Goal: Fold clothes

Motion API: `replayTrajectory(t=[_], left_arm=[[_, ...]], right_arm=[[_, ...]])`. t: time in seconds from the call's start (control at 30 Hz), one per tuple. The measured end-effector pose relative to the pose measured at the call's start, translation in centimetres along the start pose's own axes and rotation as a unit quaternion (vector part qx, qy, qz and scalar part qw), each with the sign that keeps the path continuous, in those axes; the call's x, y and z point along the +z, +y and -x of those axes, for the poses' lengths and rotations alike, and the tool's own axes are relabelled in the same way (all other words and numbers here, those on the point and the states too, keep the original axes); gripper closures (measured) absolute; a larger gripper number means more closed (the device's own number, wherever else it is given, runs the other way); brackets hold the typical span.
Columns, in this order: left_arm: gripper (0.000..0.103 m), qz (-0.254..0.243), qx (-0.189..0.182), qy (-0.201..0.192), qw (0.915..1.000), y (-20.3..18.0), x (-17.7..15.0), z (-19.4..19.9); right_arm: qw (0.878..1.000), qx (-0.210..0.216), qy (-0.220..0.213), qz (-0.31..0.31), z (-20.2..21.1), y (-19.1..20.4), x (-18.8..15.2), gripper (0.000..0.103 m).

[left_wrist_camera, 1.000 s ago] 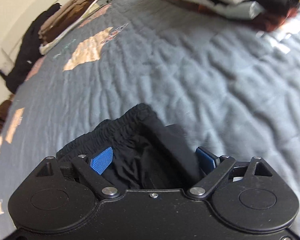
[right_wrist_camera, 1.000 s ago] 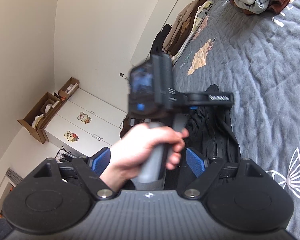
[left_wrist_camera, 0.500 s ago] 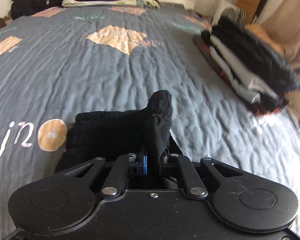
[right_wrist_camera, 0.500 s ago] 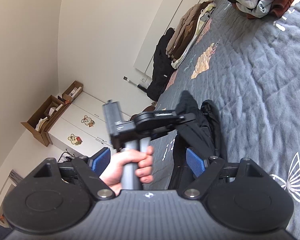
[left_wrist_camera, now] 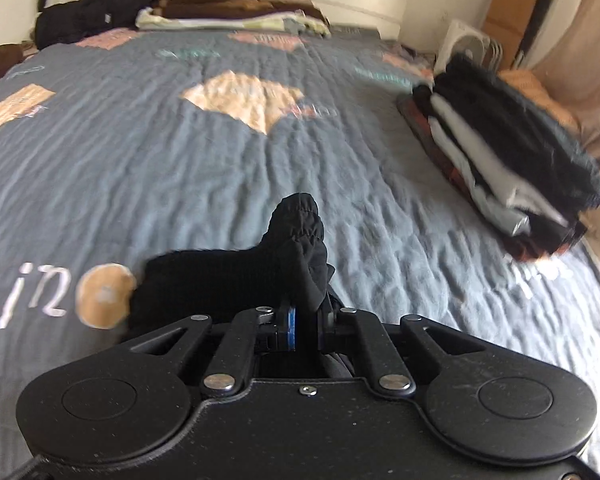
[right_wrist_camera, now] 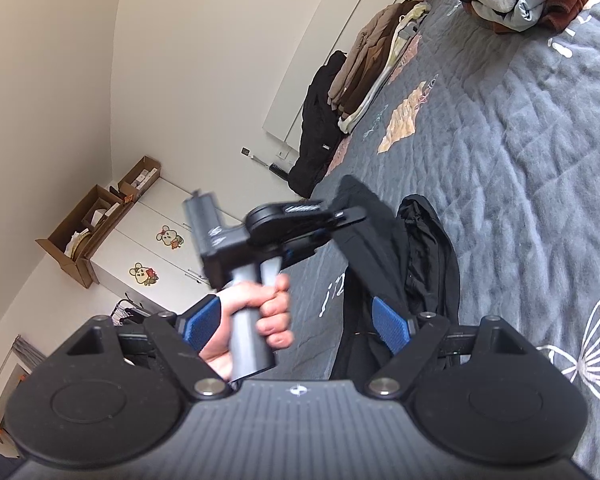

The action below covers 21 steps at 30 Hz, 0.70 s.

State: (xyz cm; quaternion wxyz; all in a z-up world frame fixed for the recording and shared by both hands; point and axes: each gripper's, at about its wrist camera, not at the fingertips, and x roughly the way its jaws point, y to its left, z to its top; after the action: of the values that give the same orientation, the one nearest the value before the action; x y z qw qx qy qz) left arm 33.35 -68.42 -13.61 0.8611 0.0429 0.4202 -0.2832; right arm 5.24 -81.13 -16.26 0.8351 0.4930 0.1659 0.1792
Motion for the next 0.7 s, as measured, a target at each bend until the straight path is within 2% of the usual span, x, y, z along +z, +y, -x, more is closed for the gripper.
replayTrajectory(t=[0.1, 0.2, 0.27, 0.3, 0.37, 0.43, 0.5, 0.57, 0.7], left_arm=[[0.094, -0.025, 0.008, 0.034, 0.9991, -1.7, -0.6, -3.2], [0.088, -0.043, 0.004, 0.047, 0.9979, -2.0, -1.1, -3.6], [0.066, -0.043, -0.014, 0.043, 0.9981, -1.1, -1.0, -2.0], [0.06, -0.041, -0.021, 0.036, 0.9983, -0.3, -0.9, -0.7], [0.031, -0.037, -0.022, 0.01, 0.999, 2.1, -0.5, 2.0], [0.018, -0.039, -0.01, -0.012, 0.9991, 4.9, -0.2, 4.1], [0.019, -0.045, 0.014, -0.023, 0.9986, 7.4, 0.2, 4.9], [0.02, -0.054, 0.029, -0.007, 0.9981, 8.9, 0.2, 4.6], [0.019, -0.121, 0.045, 0.009, 0.9916, 7.5, -1.6, 2.6]], right_arm=[[1.0, 0.0, -0.002, 0.0, 0.1, 0.0, 0.1, 0.021], [1.0, 0.001, -0.002, 0.003, 0.3, 0.0, 0.1, 0.021], [1.0, -0.001, -0.004, 0.0, 0.4, -0.1, 0.2, 0.021], [1.0, -0.001, -0.005, -0.001, 0.4, -0.2, 0.3, 0.021], [1.0, -0.003, -0.006, -0.002, 0.5, -0.3, 0.3, 0.021], [1.0, -0.003, -0.005, -0.001, 0.4, -0.3, 0.3, 0.021], [1.0, -0.005, -0.002, 0.001, 0.1, -0.1, 0.2, 0.021], [1.0, -0.01, 0.002, 0.004, -0.3, 0.1, 0.1, 0.021], [1.0, -0.022, 0.008, 0.012, -1.2, 0.6, -0.1, 0.021]])
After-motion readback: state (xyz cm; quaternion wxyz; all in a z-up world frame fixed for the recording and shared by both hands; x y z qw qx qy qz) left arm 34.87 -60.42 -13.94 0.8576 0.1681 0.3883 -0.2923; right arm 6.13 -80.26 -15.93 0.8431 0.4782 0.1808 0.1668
